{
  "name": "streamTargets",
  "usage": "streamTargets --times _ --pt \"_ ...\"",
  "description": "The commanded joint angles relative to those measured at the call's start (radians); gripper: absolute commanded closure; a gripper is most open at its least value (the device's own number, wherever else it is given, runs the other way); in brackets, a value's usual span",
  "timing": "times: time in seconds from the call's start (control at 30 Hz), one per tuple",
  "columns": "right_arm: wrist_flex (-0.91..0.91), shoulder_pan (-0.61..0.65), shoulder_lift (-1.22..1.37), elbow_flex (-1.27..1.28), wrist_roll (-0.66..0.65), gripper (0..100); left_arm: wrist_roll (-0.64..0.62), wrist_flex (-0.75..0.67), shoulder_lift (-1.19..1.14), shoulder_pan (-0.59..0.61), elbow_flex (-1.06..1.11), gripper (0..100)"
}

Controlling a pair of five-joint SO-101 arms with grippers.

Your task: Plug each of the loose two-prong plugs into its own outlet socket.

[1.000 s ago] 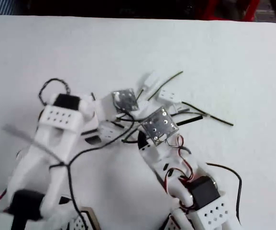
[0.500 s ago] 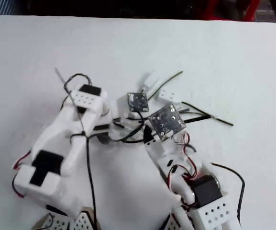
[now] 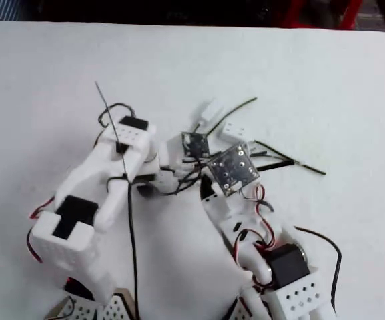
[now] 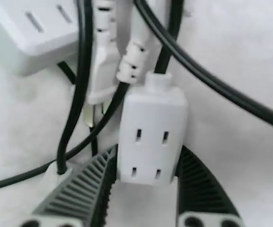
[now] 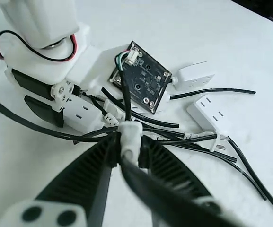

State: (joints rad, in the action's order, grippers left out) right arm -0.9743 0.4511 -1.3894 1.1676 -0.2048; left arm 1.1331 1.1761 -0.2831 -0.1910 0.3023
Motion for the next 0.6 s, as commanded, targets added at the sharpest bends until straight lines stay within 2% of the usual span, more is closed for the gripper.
streamTargets --times 0.0,0.23,0.4,0.5,0.57 --pt "0.022 -0.015 -0.015 -0.006 0.009 98.1 -0.078 0.031 0.002 -0.002 -0.046 98" --pt "0.022 -0.015 -0.015 -0.006 0.009 98.1 -0.417 0.037 0.004 0.002 -0.048 98" --pt "0.022 -0.015 -0.015 -0.006 0.009 98.1 -0.75 0.035 0.004 0.002 -0.055 98" --pt "0.022 -0.015 -0.015 -0.006 0.009 98.1 -0.792 0.035 0.004 -0.004 -0.057 96" --pt "0.022 -0.015 -0.015 -0.006 0.009 98.1 -0.792 0.037 0.004 -0.004 -0.057 91"
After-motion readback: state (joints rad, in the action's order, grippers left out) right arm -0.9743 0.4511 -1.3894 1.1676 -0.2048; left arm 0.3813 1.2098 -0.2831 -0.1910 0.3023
